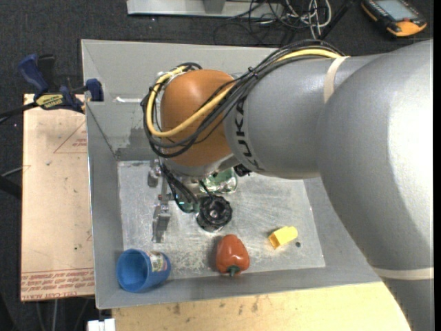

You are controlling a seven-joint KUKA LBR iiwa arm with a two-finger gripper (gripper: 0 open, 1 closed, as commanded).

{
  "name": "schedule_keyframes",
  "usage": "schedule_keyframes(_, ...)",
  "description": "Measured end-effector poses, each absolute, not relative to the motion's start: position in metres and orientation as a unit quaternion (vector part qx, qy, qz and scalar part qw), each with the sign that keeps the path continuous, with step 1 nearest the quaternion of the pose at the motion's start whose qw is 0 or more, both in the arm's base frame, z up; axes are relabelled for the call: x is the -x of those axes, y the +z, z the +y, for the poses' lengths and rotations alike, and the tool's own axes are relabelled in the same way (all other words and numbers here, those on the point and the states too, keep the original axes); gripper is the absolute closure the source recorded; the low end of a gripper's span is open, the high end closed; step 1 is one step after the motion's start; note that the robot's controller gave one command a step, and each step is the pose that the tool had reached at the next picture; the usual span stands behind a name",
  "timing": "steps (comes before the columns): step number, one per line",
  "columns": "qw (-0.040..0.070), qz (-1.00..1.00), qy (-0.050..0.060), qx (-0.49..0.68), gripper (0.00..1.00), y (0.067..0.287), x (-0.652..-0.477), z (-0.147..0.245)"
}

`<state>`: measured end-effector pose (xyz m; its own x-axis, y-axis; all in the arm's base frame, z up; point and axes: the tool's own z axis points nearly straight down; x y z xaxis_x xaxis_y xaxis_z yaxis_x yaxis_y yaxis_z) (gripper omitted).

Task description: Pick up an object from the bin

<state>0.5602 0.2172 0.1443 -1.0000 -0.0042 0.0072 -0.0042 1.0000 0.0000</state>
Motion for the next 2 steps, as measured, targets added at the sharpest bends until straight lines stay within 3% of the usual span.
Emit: schedule_keyframes(2,0.0,-0.998,-0.002,-0.067,0.0,0.147,-0.566,0.193)
